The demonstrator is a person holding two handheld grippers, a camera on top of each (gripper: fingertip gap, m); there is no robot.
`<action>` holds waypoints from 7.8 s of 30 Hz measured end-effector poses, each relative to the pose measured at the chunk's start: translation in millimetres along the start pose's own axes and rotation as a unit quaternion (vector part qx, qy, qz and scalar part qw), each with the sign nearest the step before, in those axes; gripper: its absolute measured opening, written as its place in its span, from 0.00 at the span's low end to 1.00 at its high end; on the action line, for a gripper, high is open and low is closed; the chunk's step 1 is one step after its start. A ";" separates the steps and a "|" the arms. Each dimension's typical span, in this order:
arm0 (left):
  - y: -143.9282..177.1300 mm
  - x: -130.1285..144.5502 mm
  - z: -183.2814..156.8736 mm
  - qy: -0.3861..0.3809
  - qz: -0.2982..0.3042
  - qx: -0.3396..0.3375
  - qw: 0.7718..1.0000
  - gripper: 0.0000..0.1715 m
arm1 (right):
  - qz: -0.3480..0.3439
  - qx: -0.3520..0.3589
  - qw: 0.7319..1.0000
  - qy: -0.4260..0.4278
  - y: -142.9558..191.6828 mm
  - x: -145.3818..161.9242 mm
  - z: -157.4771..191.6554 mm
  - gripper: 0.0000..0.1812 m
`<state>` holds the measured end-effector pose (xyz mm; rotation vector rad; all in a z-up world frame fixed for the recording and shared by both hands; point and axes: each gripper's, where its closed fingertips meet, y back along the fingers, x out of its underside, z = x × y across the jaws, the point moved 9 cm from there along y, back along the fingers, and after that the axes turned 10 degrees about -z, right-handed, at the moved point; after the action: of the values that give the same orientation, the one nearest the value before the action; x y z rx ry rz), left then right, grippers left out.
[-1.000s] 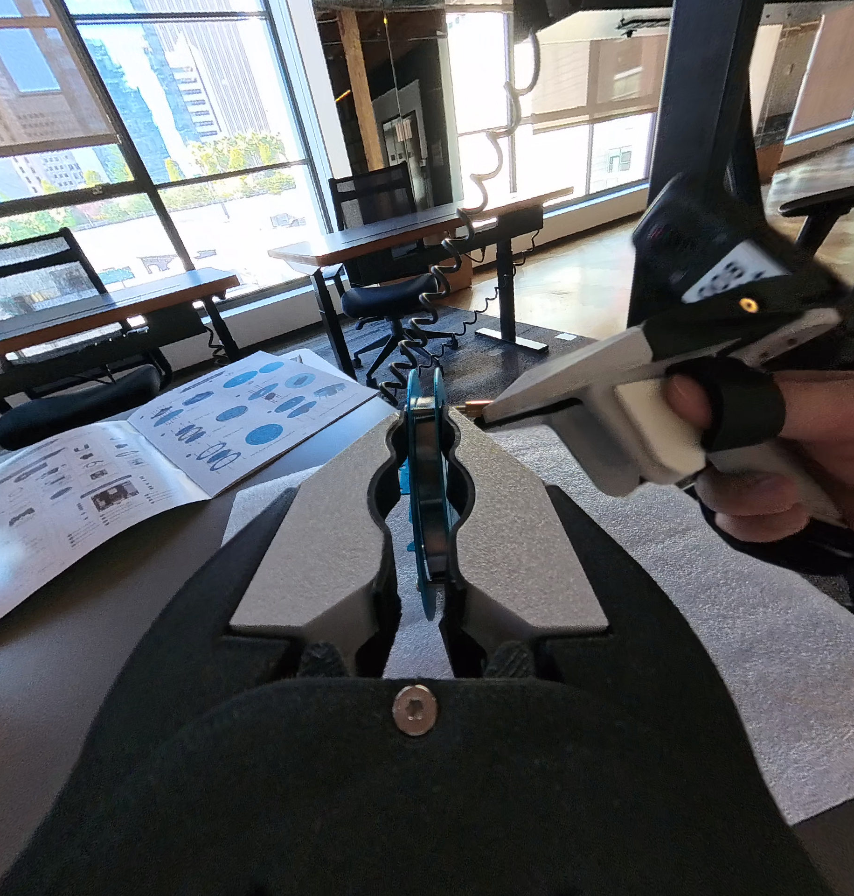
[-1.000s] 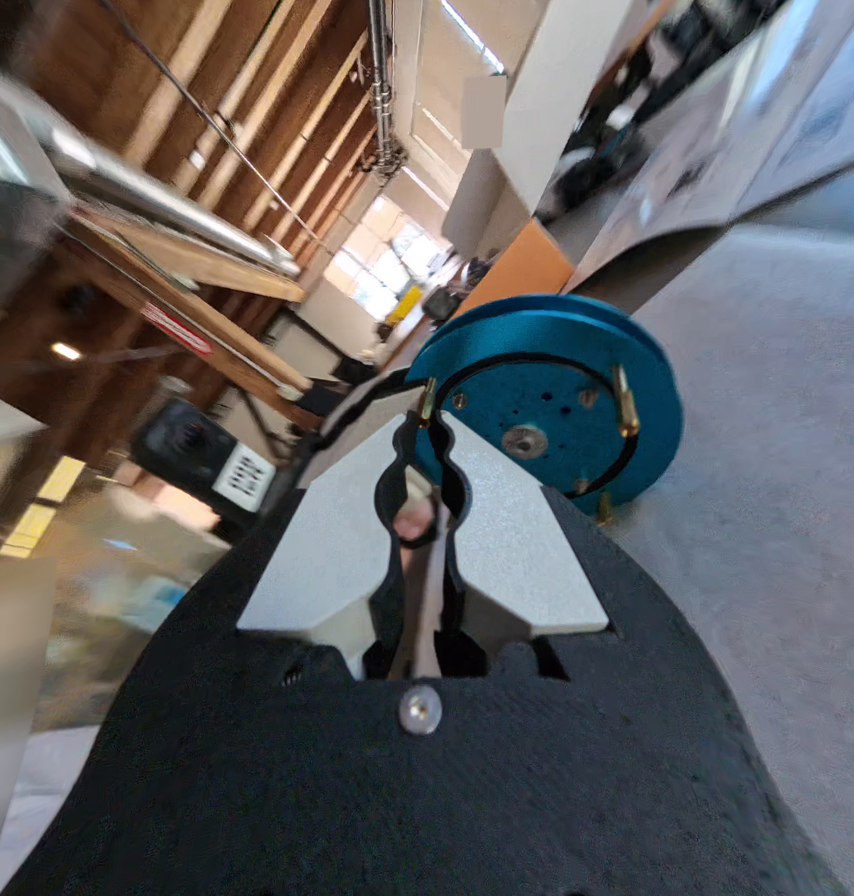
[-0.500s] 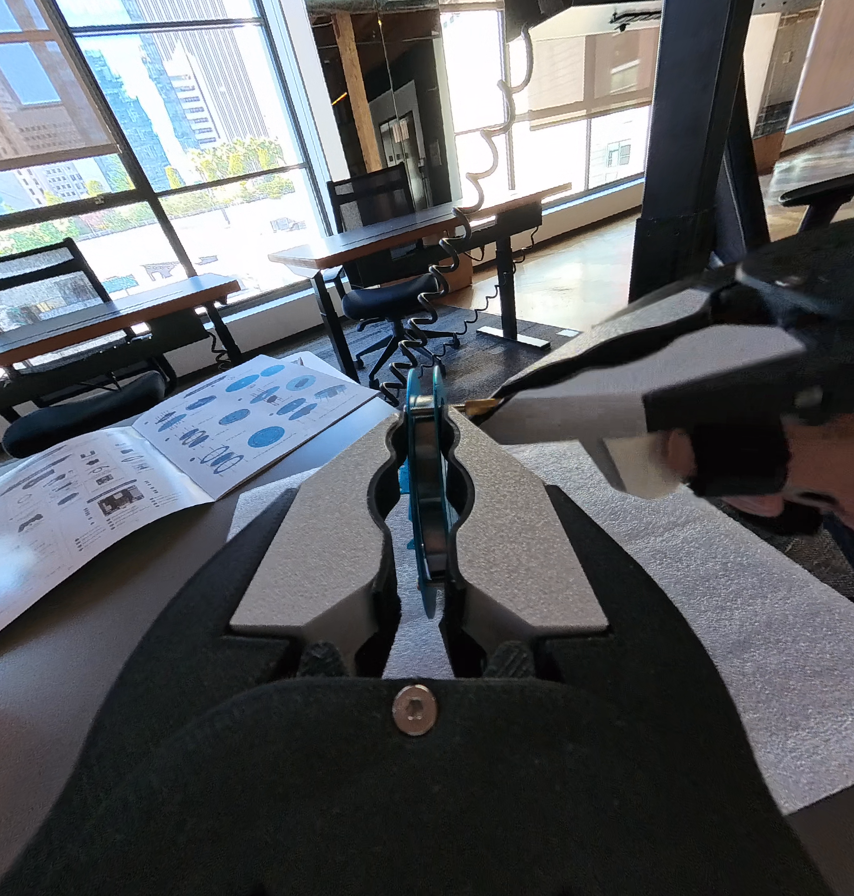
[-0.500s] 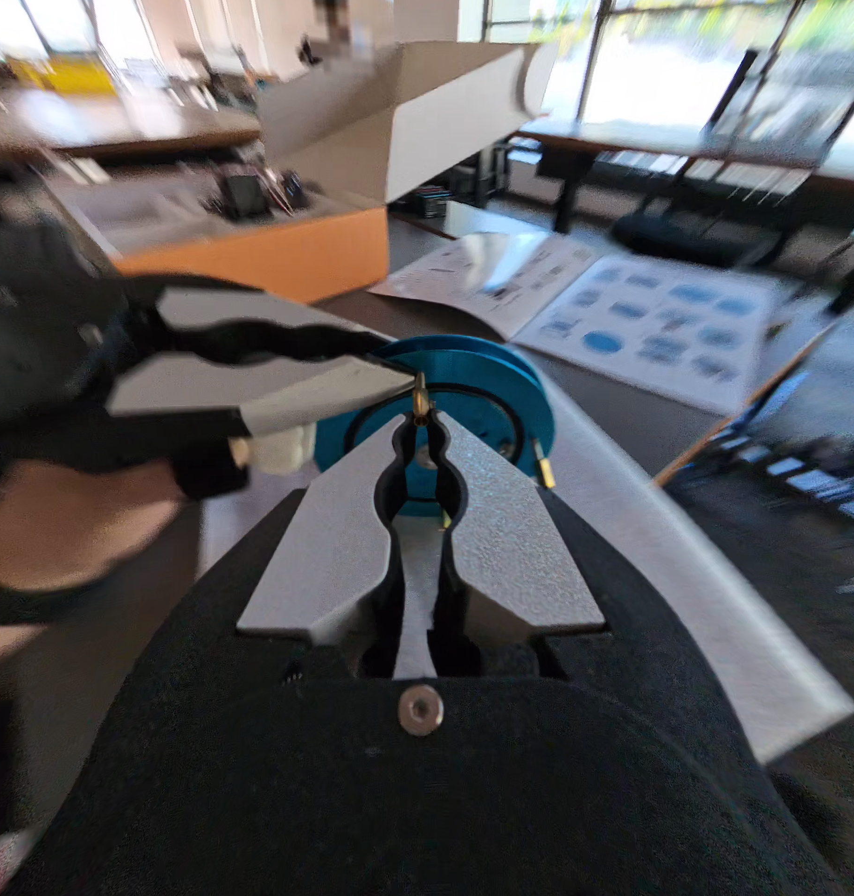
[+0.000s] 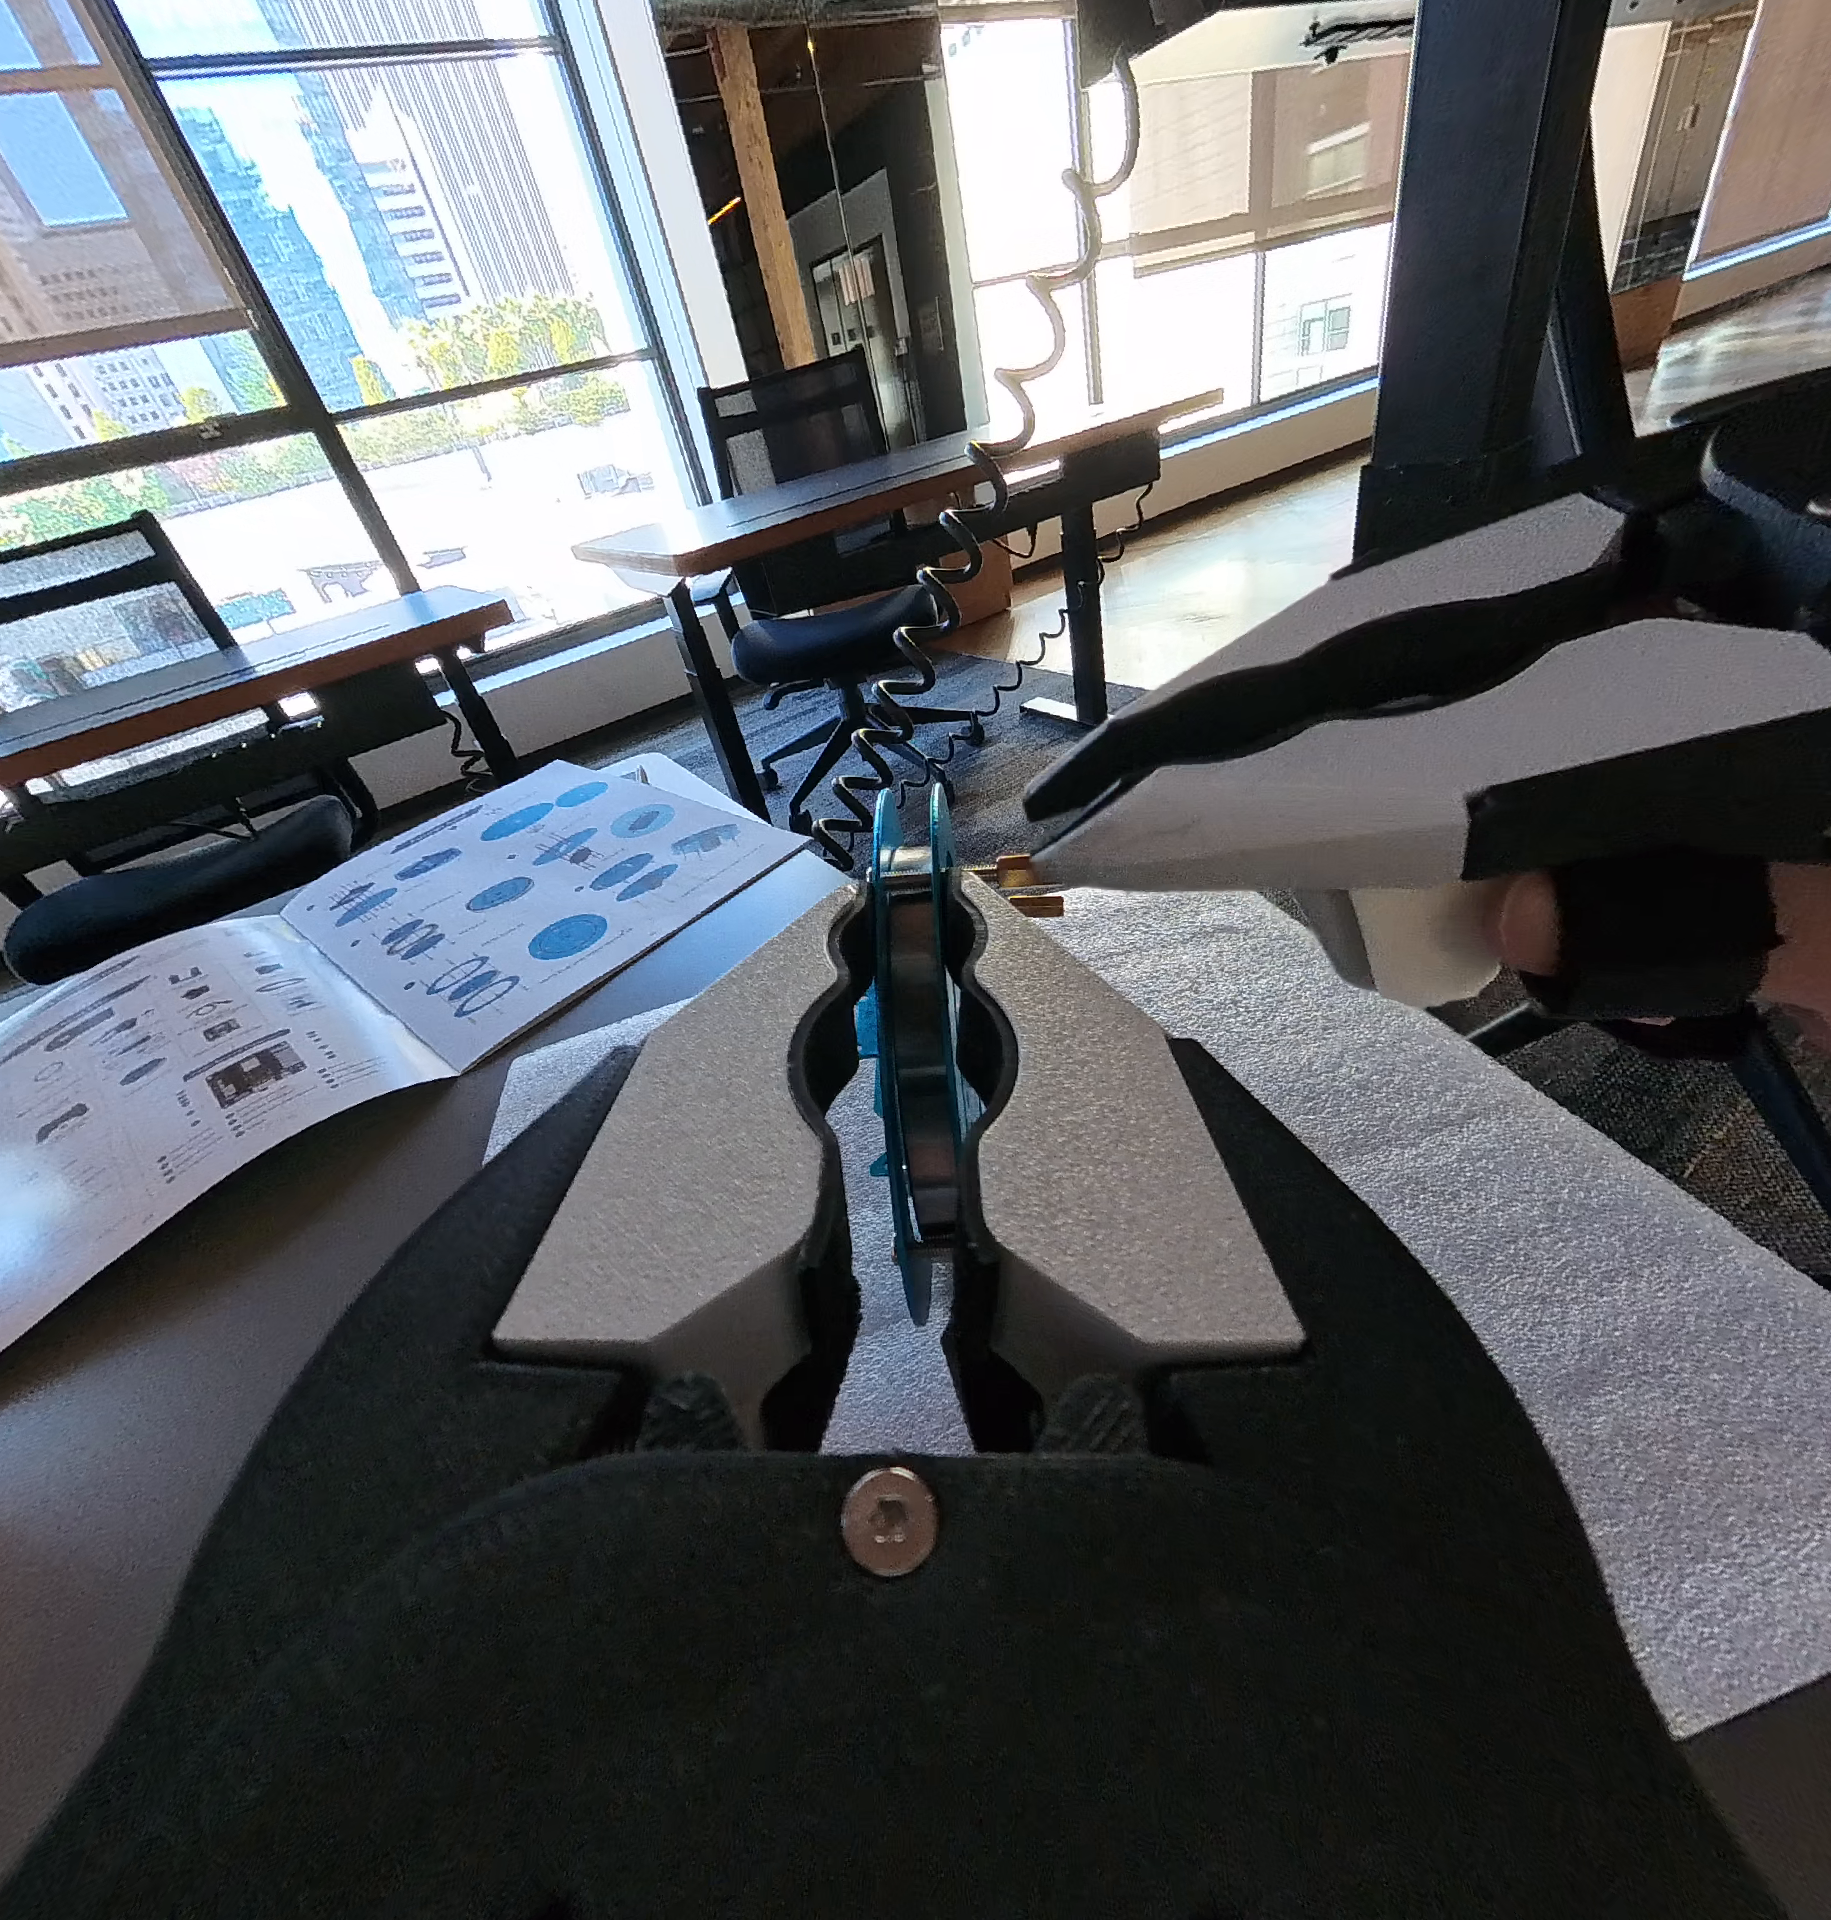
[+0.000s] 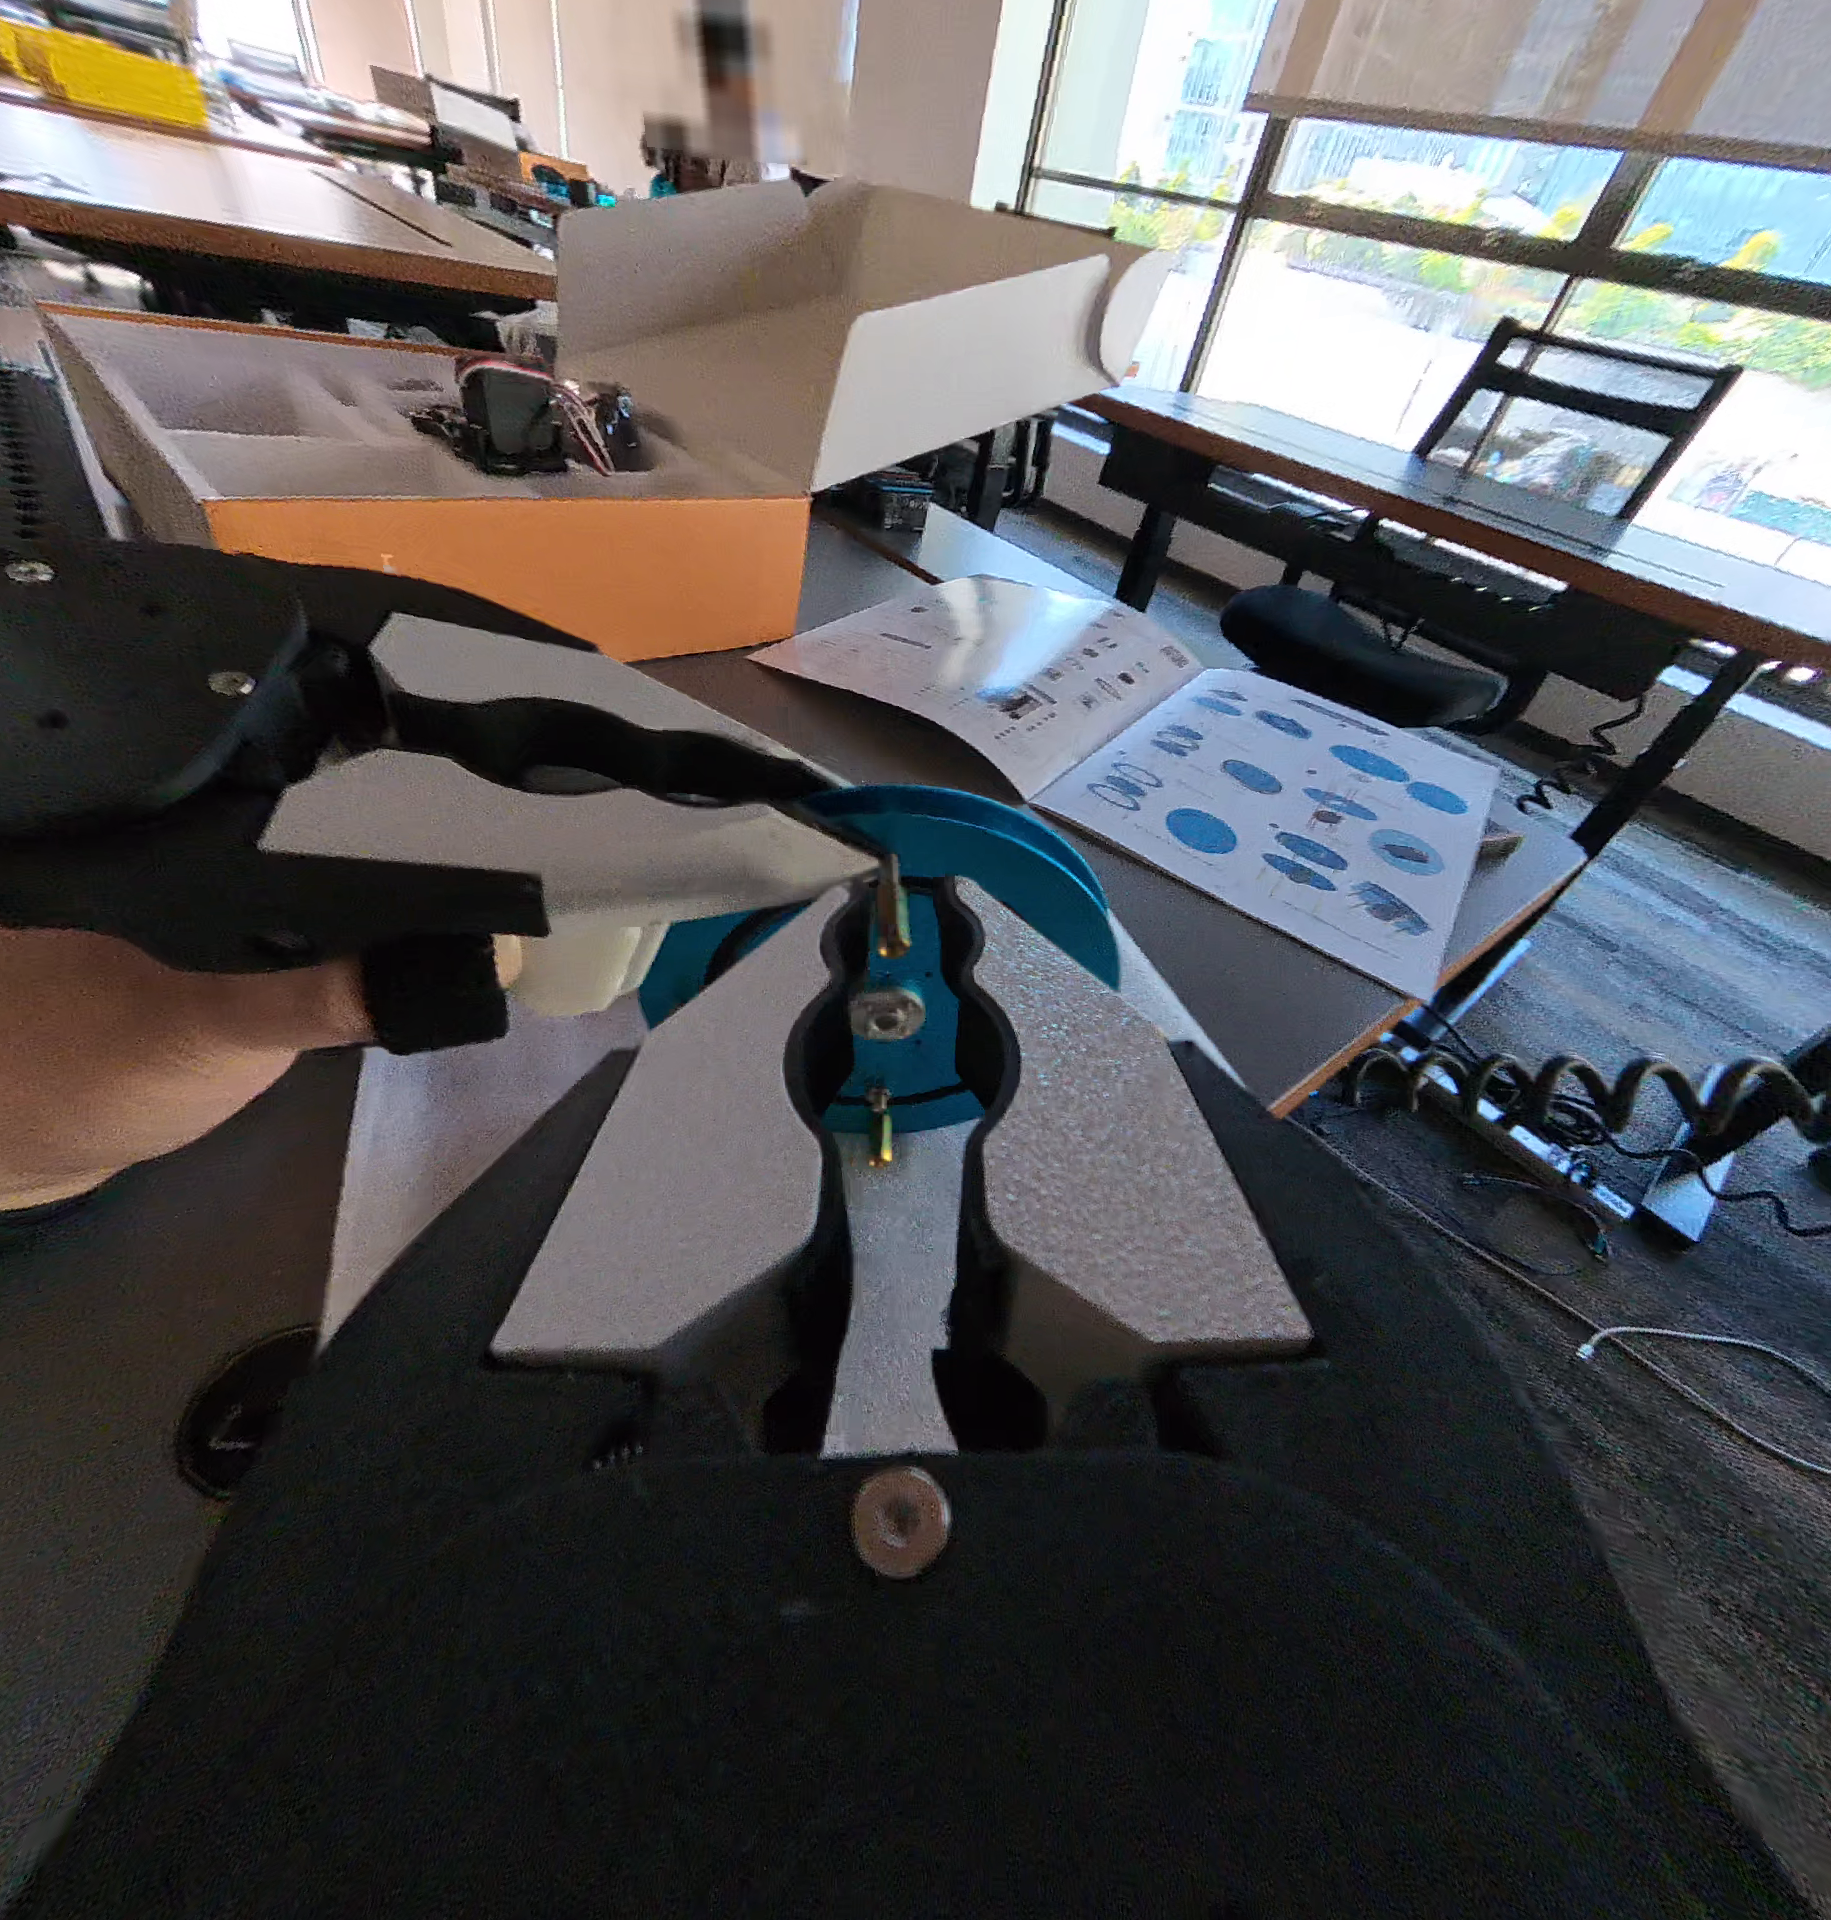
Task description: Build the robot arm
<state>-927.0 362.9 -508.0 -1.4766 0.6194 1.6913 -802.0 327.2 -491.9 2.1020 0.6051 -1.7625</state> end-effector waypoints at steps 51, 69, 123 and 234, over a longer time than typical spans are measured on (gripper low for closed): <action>-0.1 0.3 2.5 0.011 0.000 0.001 1.000 0.06 | -0.004 -0.045 0.999 -0.002 -1.3 4.9 -3.3 0.15; 0.2 0.0 1.0 -0.002 -0.002 0.001 1.000 0.06 | -0.032 -0.111 0.814 -0.569 -11.0 32.5 -23.4 0.02; -4.7 4.2 15.4 0.158 -0.017 0.090 0.983 0.09 | 0.084 -0.005 0.985 -0.151 -2.1 -1.0 0.9 0.02; -1.3 4.1 14.5 0.141 -0.021 0.062 0.988 0.08 | -0.016 0.078 0.981 0.179 -0.8 12.8 26.9 0.03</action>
<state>-934.4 376.0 -508.9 -1.6396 0.8215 1.3968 -823.2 315.7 -509.3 2.5594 0.6117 -1.4988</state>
